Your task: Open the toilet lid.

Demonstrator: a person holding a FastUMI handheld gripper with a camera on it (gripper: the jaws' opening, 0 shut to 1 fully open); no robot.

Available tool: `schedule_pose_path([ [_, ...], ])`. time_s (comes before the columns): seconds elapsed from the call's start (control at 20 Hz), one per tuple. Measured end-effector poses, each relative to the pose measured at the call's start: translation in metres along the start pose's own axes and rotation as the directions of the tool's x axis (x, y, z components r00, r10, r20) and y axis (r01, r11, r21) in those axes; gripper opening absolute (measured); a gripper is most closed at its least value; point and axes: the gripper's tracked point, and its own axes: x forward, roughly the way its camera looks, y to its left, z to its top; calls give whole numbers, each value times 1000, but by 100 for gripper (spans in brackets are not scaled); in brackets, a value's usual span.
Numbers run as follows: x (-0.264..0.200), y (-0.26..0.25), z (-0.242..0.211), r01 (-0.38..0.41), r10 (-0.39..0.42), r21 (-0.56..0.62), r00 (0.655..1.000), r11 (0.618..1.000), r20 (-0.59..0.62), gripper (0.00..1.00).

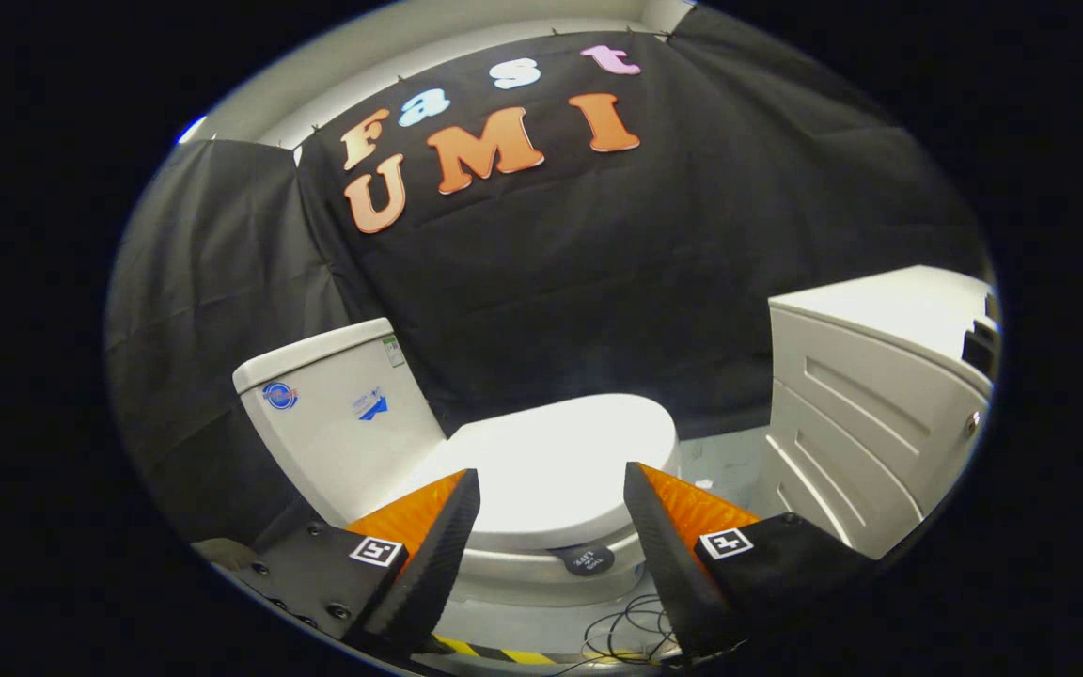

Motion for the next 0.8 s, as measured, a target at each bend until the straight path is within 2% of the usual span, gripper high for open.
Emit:
schedule_pose_path([
  [0.15,6,-12,-13,-19,29,153,998,988,-60,99],
  [0.3,25,-26,-33,-7,49,320,991,947,-124,99],
  [0.45,27,-33,-47,-9,93,498,985,867,-145,99],
  [0.65,41,-47,-69,21,118,654,979,757,-168,99],
  [0.8,50,-49,-92,41,178,770,964,637,-198,99],
])
